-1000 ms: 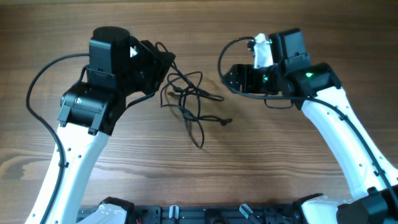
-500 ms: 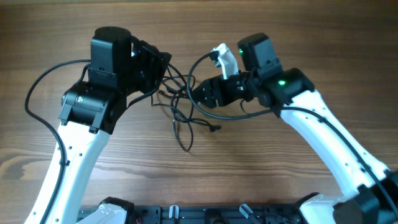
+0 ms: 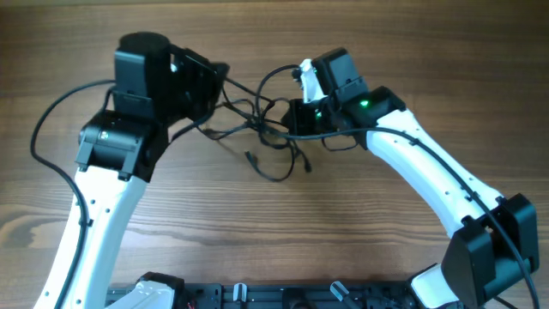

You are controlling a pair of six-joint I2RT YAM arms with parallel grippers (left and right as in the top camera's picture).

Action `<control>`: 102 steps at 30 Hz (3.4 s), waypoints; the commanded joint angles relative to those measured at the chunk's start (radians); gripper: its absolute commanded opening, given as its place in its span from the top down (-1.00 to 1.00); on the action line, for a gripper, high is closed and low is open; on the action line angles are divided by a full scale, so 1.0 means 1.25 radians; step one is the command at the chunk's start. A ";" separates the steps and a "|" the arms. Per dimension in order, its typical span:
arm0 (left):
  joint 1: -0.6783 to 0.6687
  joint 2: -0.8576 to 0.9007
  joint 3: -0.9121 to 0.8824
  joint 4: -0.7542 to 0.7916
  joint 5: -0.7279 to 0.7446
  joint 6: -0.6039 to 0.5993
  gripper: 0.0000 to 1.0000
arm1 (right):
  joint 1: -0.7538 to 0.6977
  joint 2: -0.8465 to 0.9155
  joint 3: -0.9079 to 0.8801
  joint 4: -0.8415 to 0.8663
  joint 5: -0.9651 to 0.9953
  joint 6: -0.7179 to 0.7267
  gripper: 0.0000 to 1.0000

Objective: Untangle cables

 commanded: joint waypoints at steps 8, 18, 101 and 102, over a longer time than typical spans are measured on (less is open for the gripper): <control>0.132 -0.138 0.018 0.167 0.051 -0.010 0.92 | -0.088 0.023 -0.021 -0.074 0.131 0.108 0.91; 0.193 -0.117 0.018 -0.109 0.051 0.052 0.92 | -0.136 0.010 -0.003 -0.077 -0.376 -0.241 0.91; -0.301 0.312 -0.005 -0.066 0.190 0.828 0.37 | -0.256 0.040 0.060 -0.197 -0.465 -0.233 0.91; -0.308 0.315 -0.005 -0.057 0.189 0.828 0.38 | -0.256 0.040 0.060 -0.197 -0.465 -0.232 0.91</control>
